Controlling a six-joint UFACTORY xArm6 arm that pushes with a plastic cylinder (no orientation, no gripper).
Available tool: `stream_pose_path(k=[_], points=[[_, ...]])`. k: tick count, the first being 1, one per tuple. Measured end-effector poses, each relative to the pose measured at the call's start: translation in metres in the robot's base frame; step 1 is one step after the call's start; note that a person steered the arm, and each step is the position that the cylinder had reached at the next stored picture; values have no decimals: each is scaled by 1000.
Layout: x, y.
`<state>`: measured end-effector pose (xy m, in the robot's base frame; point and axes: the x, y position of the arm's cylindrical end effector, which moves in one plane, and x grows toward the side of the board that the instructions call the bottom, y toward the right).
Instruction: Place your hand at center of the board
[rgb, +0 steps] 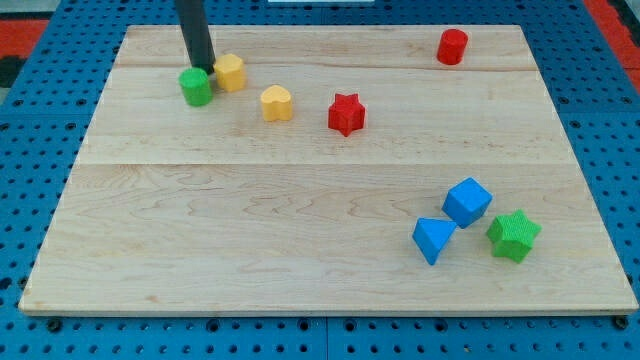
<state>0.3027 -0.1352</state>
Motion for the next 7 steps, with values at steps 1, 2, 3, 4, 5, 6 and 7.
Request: stream_pose_path(k=[1, 2, 3, 4, 5, 6, 7], points=[[13, 73], [18, 27], [55, 31], [74, 3], [74, 6], [74, 6], [106, 61]])
